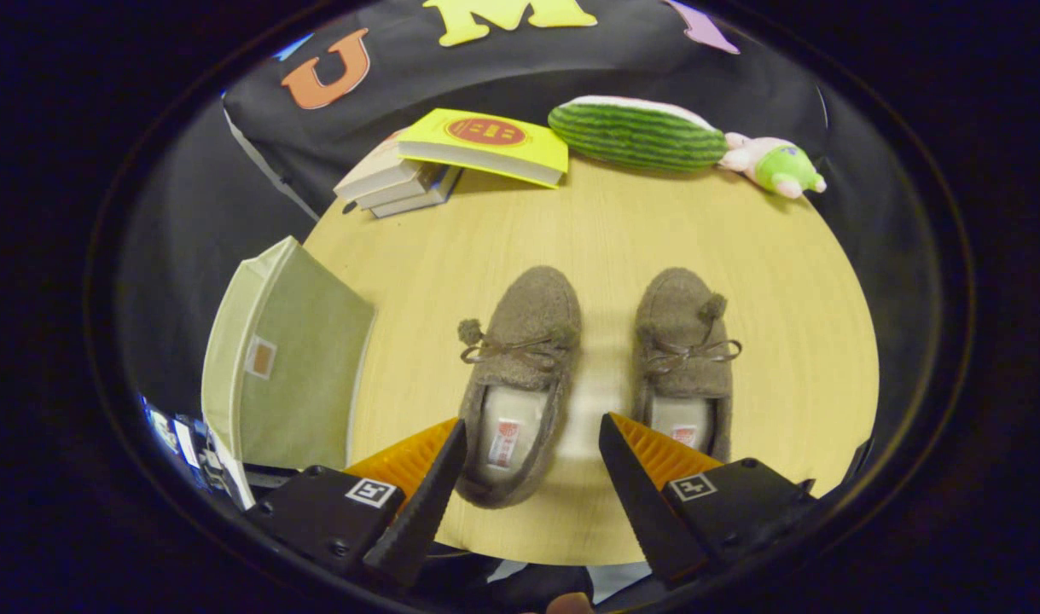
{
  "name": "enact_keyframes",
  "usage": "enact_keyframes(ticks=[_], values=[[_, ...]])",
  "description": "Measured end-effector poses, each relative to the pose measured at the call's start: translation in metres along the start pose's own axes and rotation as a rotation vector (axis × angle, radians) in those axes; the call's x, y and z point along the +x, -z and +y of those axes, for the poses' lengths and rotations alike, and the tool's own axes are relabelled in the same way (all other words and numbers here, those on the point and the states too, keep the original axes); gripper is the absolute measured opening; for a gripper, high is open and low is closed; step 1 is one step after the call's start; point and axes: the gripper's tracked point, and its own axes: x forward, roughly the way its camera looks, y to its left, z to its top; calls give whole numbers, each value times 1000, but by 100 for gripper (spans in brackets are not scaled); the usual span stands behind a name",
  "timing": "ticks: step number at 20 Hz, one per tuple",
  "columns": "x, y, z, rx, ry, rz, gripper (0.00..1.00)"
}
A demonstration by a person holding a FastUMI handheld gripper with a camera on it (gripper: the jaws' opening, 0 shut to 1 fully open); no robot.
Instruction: Open the storage box then place both shoes into the box .Put the left shoe in first, then the right shoe, with the right side of both shoes facing outward in a uniform manner.
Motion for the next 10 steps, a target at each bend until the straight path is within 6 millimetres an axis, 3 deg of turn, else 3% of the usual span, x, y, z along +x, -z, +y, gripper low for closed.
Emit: enact_keyframes(ticks=[2,7,10], values=[[14,3,0,22,-13,33,98],[41,16,0,131,-54,149,74],[43,19,2,170,-74,193,49]])
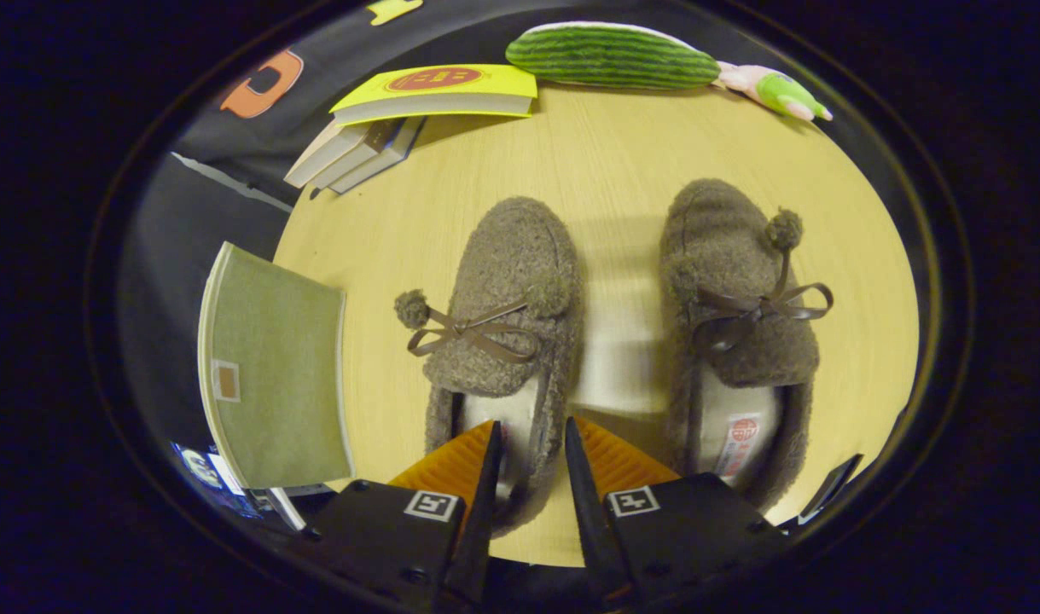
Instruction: Open the storage box then place both shoes into the box .Put the left shoe in first, then the right shoe, with the right side of both shoes facing outward in a uniform manner.
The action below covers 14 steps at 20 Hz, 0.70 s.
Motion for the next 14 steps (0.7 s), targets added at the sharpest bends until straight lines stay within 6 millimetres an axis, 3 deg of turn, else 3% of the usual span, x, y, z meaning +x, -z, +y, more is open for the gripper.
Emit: enact_keyframes(ticks=[2,5,6,11,14], values=[[0,0,-4,18,19,14,40],[-1,-2,-6,107,8,44,13],[-3,-1,-3,130,-11,51,9],[-33,0,27,202,-80,48,6],[-72,7,58,222,-126,39,6]])
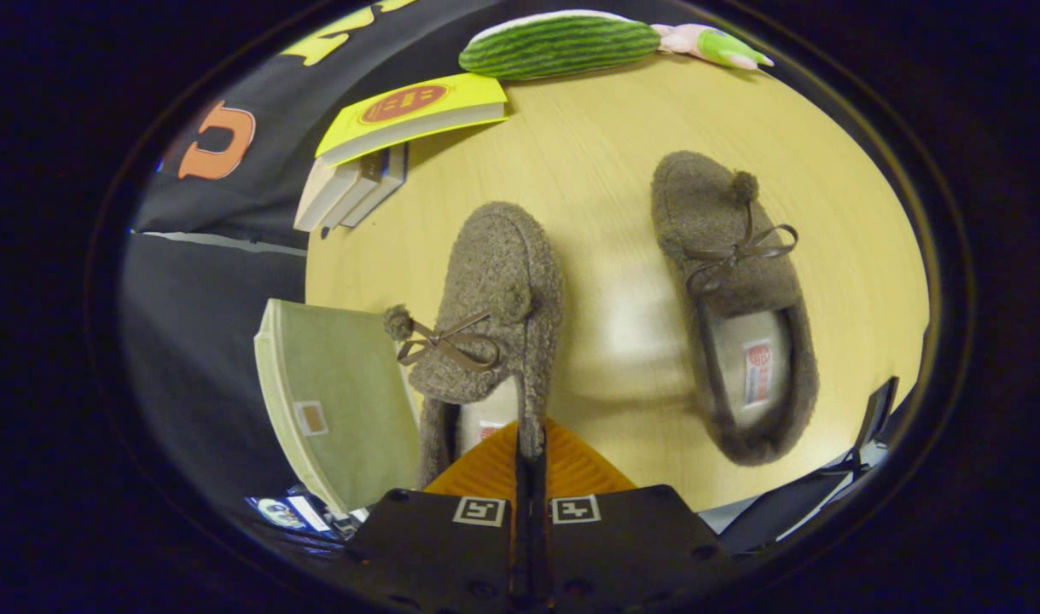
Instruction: Open the storage box then place both shoes into the box .Put the left shoe in first, then the right shoe, with the right side of both shoes facing outward in a uniform manner.
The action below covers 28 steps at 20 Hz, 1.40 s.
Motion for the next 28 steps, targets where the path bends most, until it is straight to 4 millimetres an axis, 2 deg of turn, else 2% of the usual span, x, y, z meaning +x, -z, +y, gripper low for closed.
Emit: enact_keyframes(ticks=[3,6,8,11,13,14,17,23,26,28], values=[[-42,14,46,-32,-38,-28,6],[-75,26,104,-88,-77,-69,6],[-86,35,147,-134,-98,-91,6],[-85,52,208,-268,-107,-86,6],[-65,68,247,-282,-141,-50,6],[-53,71,260,-286,-147,-42,6],[-7,83,285,-267,-122,-14,6],[70,120,287,-177,-32,106,6],[96,123,291,-149,-10,132,6],[104,126,294,-139,-14,144,7]])
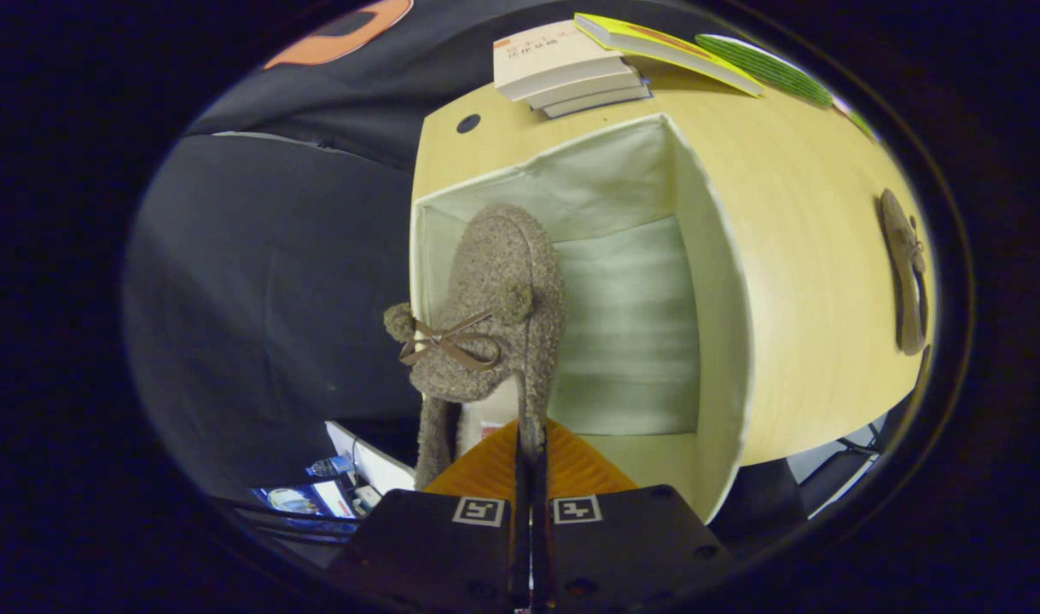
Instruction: Open the storage box then place both shoes into the box .Put the left shoe in first, then the right shoe, with the right side of both shoes facing outward in a uniform manner.
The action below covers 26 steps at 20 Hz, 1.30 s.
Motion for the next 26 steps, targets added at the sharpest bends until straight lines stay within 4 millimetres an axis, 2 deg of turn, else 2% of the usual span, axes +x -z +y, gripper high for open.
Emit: enact_keyframes(ticks=[3,6,7,10,12,15,19,20,23,24,26], values=[[8,0,1,6,11,9,13],[9,-1,6,15,-16,4,16],[7,-3,6,16,-26,3,24],[-1,-5,15,11,-76,-7,38],[-11,-11,18,-33,-80,-38,55],[-37,-21,16,-121,-59,-116,76],[-80,-26,13,-237,-51,-216,77],[-92,-30,9,-277,-43,-252,81],[-137,-43,-10,-340,-6,-378,99],[-153,-47,-21,-348,3,-410,99],[-179,-49,-54,-359,31,-465,99]])
